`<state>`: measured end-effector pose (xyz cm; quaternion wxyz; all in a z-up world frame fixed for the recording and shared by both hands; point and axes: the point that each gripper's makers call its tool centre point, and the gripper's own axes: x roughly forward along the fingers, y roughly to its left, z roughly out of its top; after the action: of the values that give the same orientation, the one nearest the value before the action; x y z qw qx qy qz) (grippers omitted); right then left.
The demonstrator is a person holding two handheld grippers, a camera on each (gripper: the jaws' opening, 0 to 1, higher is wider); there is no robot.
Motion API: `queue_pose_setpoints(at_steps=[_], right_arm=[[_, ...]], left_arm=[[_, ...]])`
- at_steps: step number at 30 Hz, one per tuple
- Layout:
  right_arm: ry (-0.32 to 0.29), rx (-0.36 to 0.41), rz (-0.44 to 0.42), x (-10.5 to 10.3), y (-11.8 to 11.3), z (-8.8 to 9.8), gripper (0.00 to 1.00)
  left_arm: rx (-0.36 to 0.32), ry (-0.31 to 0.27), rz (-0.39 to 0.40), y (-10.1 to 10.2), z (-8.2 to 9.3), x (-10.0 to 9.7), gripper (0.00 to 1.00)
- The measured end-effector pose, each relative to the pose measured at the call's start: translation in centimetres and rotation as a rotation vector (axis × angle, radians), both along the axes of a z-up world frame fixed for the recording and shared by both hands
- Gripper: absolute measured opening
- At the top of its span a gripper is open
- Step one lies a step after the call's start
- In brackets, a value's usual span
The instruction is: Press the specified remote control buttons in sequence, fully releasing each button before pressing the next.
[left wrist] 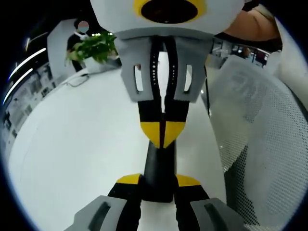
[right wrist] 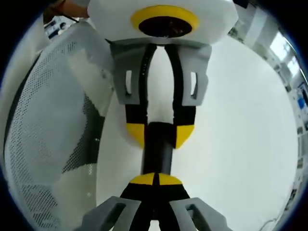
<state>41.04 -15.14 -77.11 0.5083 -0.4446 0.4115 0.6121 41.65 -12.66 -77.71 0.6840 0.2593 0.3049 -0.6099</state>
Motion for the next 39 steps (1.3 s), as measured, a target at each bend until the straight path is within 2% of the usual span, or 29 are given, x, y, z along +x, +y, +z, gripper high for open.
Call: queue_pose_setpoints(at_steps=[8, 12, 22, 27, 39], right_arm=[[0.034, -0.058, -0.007, 0.2, 0.0, -0.2, 0.00], [0.029, -0.068, -0.009, 0.1, -0.1, -0.1, 0.00], [0.015, 0.050, -0.099, 0.3, -0.3, 0.4, 0.00], [-0.017, 0.031, -0.066, 0.2, -0.8, 0.4, 0.00], [-0.043, 0.058, -0.073, 1.2, -0.5, 2.3, 0.00]], left_arm=[[0.000, 0.000, 0.003, 0.0, 0.0, 0.0, 0.25], [0.001, 0.000, 0.003, 0.0, 0.0, 0.1, 0.25], [0.000, 0.000, 0.005, -0.1, 0.1, 0.1, 0.25], [0.004, -0.001, 0.003, -0.2, 0.2, 0.1, 0.25], [0.003, -0.001, 0.005, -0.2, 0.2, 0.1, 0.25]])
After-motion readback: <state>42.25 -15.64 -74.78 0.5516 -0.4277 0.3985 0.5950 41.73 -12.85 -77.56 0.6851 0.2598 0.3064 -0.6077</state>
